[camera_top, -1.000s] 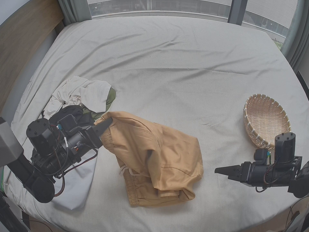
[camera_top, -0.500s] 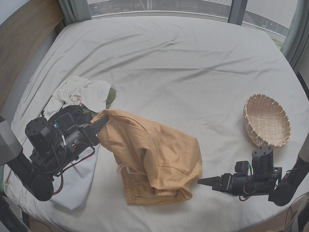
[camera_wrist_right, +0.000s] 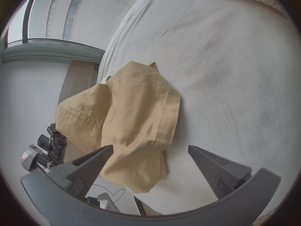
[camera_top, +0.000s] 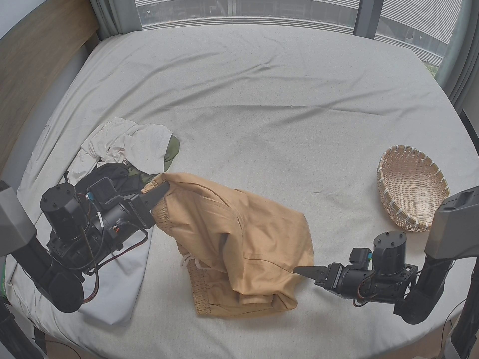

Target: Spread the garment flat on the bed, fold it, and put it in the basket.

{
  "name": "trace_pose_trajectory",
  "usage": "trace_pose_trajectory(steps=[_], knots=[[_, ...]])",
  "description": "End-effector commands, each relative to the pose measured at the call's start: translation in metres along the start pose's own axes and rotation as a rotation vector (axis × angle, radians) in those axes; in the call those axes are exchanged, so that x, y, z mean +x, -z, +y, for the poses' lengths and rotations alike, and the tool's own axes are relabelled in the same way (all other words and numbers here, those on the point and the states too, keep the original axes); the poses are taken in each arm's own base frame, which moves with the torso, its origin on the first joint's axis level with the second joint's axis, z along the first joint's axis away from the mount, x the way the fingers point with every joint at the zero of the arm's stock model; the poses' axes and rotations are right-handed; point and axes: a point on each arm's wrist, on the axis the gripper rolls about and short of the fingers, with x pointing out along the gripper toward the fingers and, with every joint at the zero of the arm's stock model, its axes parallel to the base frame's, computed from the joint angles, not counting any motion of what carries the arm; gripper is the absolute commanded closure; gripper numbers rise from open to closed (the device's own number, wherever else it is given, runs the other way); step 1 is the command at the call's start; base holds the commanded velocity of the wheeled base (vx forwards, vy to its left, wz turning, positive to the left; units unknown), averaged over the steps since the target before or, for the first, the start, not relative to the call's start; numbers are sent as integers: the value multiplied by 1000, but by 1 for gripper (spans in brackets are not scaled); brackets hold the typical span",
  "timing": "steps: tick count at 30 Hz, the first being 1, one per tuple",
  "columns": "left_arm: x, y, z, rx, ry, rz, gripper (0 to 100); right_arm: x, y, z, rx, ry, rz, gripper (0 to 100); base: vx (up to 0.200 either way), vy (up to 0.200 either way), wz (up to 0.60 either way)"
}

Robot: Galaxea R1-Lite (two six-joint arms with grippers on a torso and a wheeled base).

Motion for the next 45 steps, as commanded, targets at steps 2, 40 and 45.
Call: trace_pose_trajectory(steps=[2, 40, 45], knots=[[0, 0, 0, -1, 1, 2, 100, 17, 3, -11, 11, 11, 2, 0, 0, 0, 0], [3, 6, 6, 8, -29, 15, 100, -14, -6, 43, 55, -243, -75, 0, 0, 0, 0], [3, 7, 6, 7, -28, 17, 100, -9, -3, 39, 55, -223, -62, 0, 0, 0, 0]])
